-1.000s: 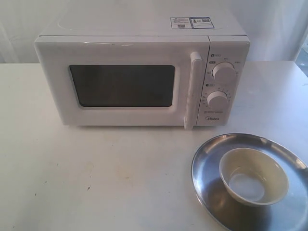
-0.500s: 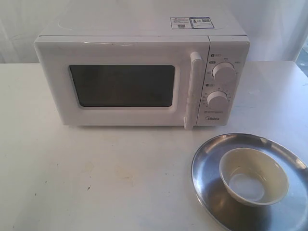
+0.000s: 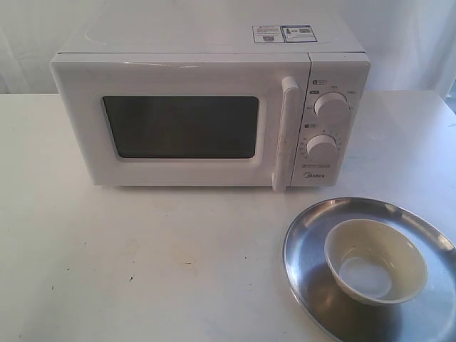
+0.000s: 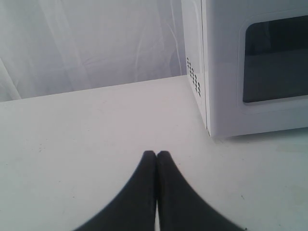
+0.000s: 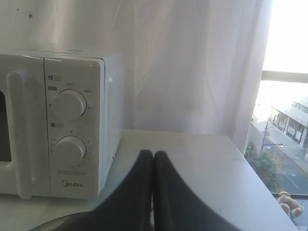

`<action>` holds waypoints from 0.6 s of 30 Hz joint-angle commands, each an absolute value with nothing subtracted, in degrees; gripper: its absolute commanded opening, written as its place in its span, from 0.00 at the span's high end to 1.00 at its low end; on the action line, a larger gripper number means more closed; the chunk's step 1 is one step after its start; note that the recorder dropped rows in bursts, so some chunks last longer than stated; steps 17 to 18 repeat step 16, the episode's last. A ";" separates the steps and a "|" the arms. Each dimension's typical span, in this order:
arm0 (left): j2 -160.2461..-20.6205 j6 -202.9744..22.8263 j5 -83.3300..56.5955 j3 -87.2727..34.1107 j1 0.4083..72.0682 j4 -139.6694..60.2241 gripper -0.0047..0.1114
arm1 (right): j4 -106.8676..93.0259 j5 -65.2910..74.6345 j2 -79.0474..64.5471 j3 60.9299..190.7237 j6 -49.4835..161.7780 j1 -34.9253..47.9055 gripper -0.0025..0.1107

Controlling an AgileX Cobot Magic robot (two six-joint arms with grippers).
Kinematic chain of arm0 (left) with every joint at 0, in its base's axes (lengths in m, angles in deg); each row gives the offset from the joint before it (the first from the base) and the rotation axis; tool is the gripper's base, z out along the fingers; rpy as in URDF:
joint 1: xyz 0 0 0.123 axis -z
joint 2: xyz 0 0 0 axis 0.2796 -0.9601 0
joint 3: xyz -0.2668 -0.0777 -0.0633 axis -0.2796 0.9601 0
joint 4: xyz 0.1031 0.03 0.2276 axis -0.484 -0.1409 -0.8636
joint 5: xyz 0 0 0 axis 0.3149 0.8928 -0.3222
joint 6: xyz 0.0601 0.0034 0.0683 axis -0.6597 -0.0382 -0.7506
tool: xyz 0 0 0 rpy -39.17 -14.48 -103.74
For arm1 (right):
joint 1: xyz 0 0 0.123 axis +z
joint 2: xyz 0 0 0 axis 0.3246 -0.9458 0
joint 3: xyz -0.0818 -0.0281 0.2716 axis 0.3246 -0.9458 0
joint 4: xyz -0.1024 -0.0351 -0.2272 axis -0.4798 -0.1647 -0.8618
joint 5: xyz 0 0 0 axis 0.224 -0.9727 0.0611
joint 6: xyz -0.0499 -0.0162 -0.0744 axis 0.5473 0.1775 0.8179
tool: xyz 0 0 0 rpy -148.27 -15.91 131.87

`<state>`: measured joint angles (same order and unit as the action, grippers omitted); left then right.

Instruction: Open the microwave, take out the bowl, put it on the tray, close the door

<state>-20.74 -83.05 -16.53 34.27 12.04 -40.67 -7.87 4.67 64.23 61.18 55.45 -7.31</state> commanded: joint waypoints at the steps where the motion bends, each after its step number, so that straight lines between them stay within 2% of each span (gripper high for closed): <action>1: -20.62 -83.05 -16.74 34.11 12.27 -40.22 0.96 | -7.64 4.67 64.55 60.93 55.45 -7.54 0.98; 18: -20.62 -83.05 -16.74 34.11 12.27 -40.22 0.96 | -7.64 4.67 64.55 60.93 54.42 -7.54 0.98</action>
